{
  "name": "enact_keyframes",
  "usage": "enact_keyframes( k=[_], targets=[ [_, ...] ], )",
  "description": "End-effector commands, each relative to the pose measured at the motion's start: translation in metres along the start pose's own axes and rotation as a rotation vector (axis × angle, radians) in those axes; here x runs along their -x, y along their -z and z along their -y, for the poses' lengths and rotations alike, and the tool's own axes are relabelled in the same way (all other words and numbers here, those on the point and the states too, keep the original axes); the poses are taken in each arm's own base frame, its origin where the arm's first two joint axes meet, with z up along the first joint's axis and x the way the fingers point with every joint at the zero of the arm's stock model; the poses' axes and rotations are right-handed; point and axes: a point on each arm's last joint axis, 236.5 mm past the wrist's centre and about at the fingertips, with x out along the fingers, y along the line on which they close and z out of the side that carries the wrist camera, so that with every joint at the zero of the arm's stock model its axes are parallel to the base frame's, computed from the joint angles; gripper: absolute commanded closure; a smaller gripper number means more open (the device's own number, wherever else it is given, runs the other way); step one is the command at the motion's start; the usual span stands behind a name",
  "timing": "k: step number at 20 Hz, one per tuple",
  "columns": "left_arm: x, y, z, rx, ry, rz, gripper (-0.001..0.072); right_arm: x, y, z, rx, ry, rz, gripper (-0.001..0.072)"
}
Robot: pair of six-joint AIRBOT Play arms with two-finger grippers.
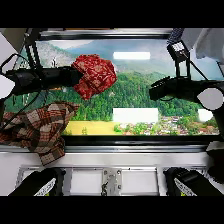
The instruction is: Fold the clothes and pants, and hang the long-sleeved shirts on hangers.
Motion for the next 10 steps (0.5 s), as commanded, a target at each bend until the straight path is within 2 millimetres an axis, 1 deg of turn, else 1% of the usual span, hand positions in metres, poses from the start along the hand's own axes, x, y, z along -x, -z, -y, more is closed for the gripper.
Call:
enact_keyframes(
  k=[1,10],
  targets=[
    [0.0002,0.0,0.0002,-0.001,0.0,0.001,0.0684,-0.0003,0.0003,-0.0004,0.0,-0.001,-0.001,0.0676],
    [0.0,-0.0018,0.0005,0.001,0.001,0.008,0.0684,-0.0003,0.0004,-0.0004,0.0,-0.001,-0.001,0.0676]
  ],
)
